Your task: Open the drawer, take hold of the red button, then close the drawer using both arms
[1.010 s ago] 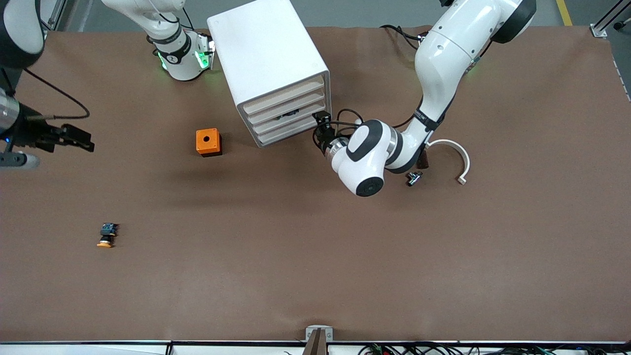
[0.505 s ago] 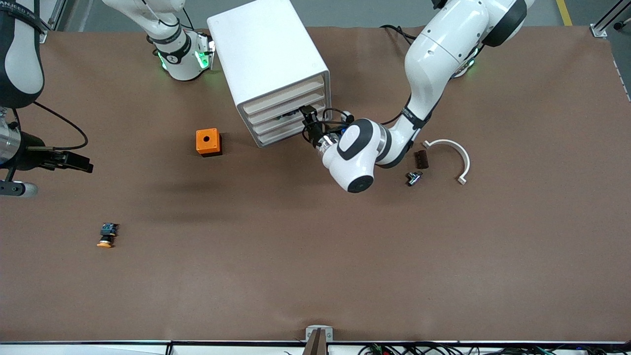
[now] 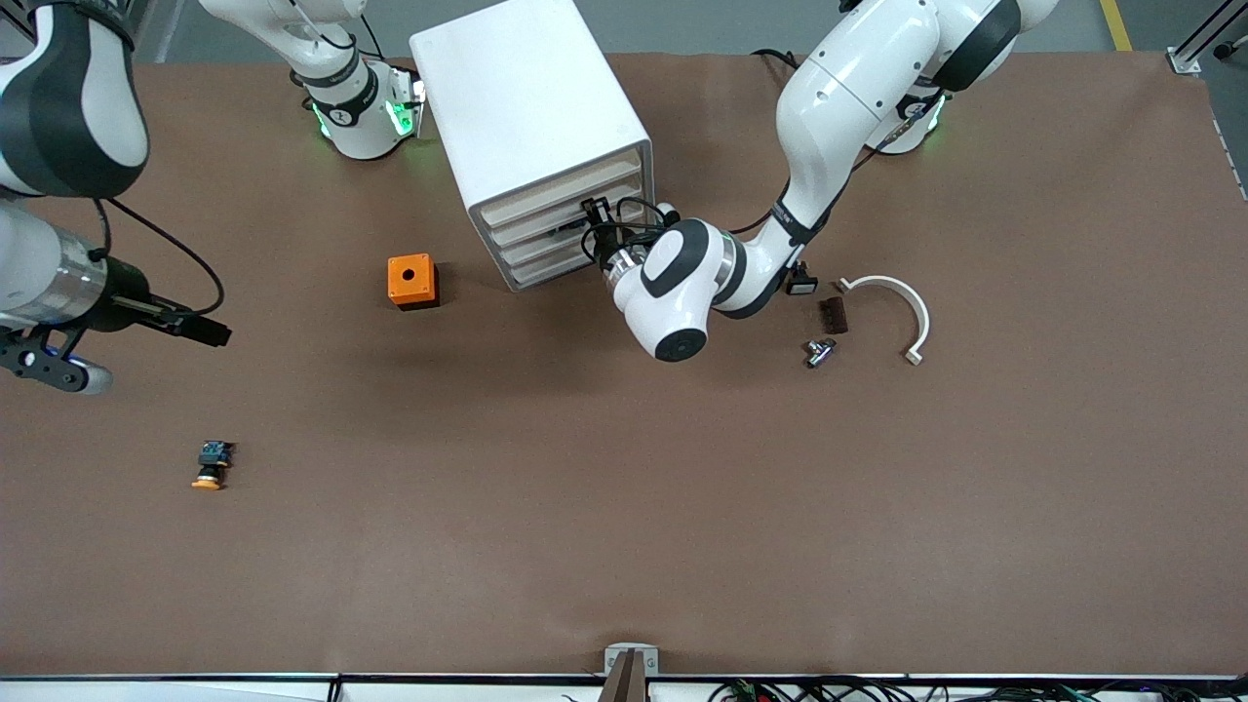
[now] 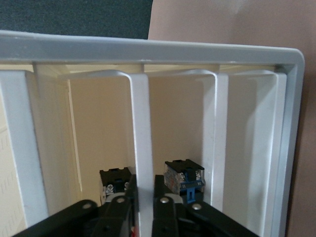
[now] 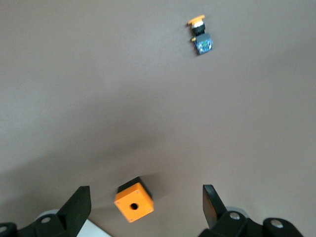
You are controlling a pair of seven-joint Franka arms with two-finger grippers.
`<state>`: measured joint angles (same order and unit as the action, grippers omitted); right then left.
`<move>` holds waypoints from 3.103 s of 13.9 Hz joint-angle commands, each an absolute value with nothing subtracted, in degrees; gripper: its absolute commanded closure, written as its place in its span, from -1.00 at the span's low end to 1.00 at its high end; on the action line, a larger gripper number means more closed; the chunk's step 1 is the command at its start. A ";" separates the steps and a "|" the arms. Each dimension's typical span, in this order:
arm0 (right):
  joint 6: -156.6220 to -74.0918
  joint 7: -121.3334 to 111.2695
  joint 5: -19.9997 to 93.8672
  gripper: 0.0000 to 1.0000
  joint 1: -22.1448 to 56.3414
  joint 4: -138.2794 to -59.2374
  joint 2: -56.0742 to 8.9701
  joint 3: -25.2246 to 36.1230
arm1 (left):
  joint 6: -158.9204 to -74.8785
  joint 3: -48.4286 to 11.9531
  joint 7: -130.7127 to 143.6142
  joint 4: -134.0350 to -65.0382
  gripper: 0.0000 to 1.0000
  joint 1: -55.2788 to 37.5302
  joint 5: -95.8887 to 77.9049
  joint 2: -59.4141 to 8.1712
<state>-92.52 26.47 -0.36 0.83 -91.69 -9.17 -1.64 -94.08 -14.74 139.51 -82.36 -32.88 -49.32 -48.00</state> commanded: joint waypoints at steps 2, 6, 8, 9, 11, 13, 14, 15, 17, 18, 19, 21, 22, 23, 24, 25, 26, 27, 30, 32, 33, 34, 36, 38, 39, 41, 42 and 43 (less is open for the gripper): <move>-91.76 37.76 -0.26 -1.00 5.43 -91.49 -8.53 -1.41 | -93.96 -12.58 138.09 -79.73 1.00 -31.29 -49.75 -48.69; -94.65 55.67 0.26 -1.00 14.91 -91.58 -8.88 -1.49 | -94.83 -10.46 133.34 -77.08 1.00 -27.34 -50.10 -48.69; -95.97 65.52 0.26 -1.00 20.27 -91.84 -9.05 -1.41 | -96.93 -10.46 131.50 -76.56 1.00 -26.02 -50.10 -48.60; -96.85 70.18 0.26 -1.00 22.65 -92.19 -9.05 -1.49 | -97.99 -10.46 130.53 -76.12 1.00 -25.93 -50.10 -48.60; -98.25 76.61 0.35 -1.00 26.96 -93.42 -8.97 -1.49 | -99.22 -10.46 128.24 -76.03 0.06 -25.40 -50.19 -48.52; -102.37 84.25 0.35 -1.00 31.53 -95.87 -8.96 -1.49 | -99.32 -10.37 127.44 -75.85 -0.99 -25.14 -50.01 -48.34; -104.92 87.42 0.35 -1.00 33.47 -97.54 -8.96 -1.49 | -99.32 -10.28 127.35 -75.59 -1.00 -24.44 -49.66 -48.08; -107.38 90.15 0.35 -1.00 35.14 -99.12 -9.05 -1.49 | -99.23 -10.28 127.27 -75.06 -1.00 -23.22 -49.40 -47.99; -112.56 94.90 0.79 -1.00 38.13 -102.20 -9.23 -1.49 | -98.97 -10.02 126.13 -74.10 -1.00 -20.93 -48.87 -47.90; -114.68 97.27 0.79 -1.00 39.45 -103.26 -9.66 -1.49 | -98.53 -9.76 125.25 -73.57 -1.00 -19.87 -46.78 -47.90; -116.18 99.64 0.79 -1.00 40.51 -103.53 -10.89 -1.49 | -98.53 -9.84 124.72 -73.22 -1.00 -19.25 -44.41 -47.90; -117.94 103.96 0.79 -1.00 42.53 -103.54 -13.09 -1.49 | -98.53 -8.27 123.58 -71.99 -1.00 -18.37 -39.32 -47.29; -118.82 105.28 0.79 -1.00 43.41 -103.54 -14.14 -1.49 | -98.61 -8.26 122.10 -71.55 -1.00 -18.46 -34.15 -46.42; -119.26 106.60 0.79 -1.00 44.20 -103.54 -15.19 -1.49 | -98.79 -8.35 119.99 -70.76 -1.00 -18.46 -29.06 -45.97; -119.79 107.57 0.79 -1.00 44.90 -103.54 -16.16 -1.49 | -98.88 -8.35 116.49 -69.27 -1.00 -18.46 -25.44 -45.44; -120.40 108.54 0.79 -1.00 45.43 -103.54 -16.95 -1.49 | -100.01 -8.35 111.76 -68.04 -1.00 -18.98 -22.62 -45.44; -120.58 109.33 0.79 -1.00 45.96 -103.54 -17.66 -1.41 | -102.11 -8.35 107.45 -67.51 -1.00 -19.25 -21.02 -45.18; -120.67 109.60 0.79 -1.00 46.31 -103.45 -18.19 -1.49 | -102.39 -8.35 105.14 -67.67 -1.00 -19.25 -20.05 -44.04; -120.59 110.65 0.79 -1.00 47.19 -103.45 -19.33 -1.49 | -102.83 -9.05 95.08 -67.68 -1.00 -19.51 -13.74 -43.77; -120.59 111.18 0.88 -1.00 47.81 -103.45 -19.77 -1.49 | -102.92 -9.14 75.85 -67.85 -1.00 -20.91 -9.15 -43.68; -120.59 111.27 0.88 -1.00 47.90 -103.36 -20.12 -1.49 | -102.92 -9.14 71.67 -67.85 -1.00 -21.09 -9.14 -43.59; -120.59 111.27 1.40 -1.00 47.90 -103.36 -20.21 -1.49 | -103.01 -9.14 68.93 -68.11 -1.00 -21.09 -8.79 -43.59; -120.76 111.09 4.29 -0.64 47.81 -103.10 -20.92 -1.49 | -103.36 -10.27 63.83 -68.29 -1.00 -21.35 -8.61 -43.51; -120.67 110.22 6.32 0.15 47.81 -102.92 -21.36 -1.49 | -108.69 -12.91 62.58 -71.61 -1.00 -21.71 -8.61 -43.68; -120.50 109.78 6.33 0.91 47.90 -102.92 -21.53 -1.49 | -111.85 -13.79 62.67 -73.72 -1.00 -22.23 -8.61 -43.77; -119.98 108.37 6.33 1.00 47.81 -102.92 -21.53 -1.49 | -117.75 -15.37 63.28 -77.94 -1.00 -22.76 -9.05 -43.77; -119.88 107.67 6.24 1.00 47.64 -102.83 -21.36 -1.41 | -119.43 -16.42 63.46 -79.09 -1.00 -22.68 -9.40 -44.12; -119.88 106.45 6.15 1.00 47.46 -102.48 -21.18 -1.41 | -120.40 -16.96 63.89 -79.80 -1.00 -22.68 -9.84 -44.12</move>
<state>-120.52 108.85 5.10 47.15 -103.42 -21.06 -2.02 -117.70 -15.57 63.76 -76.87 -23.31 -9.89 -45.01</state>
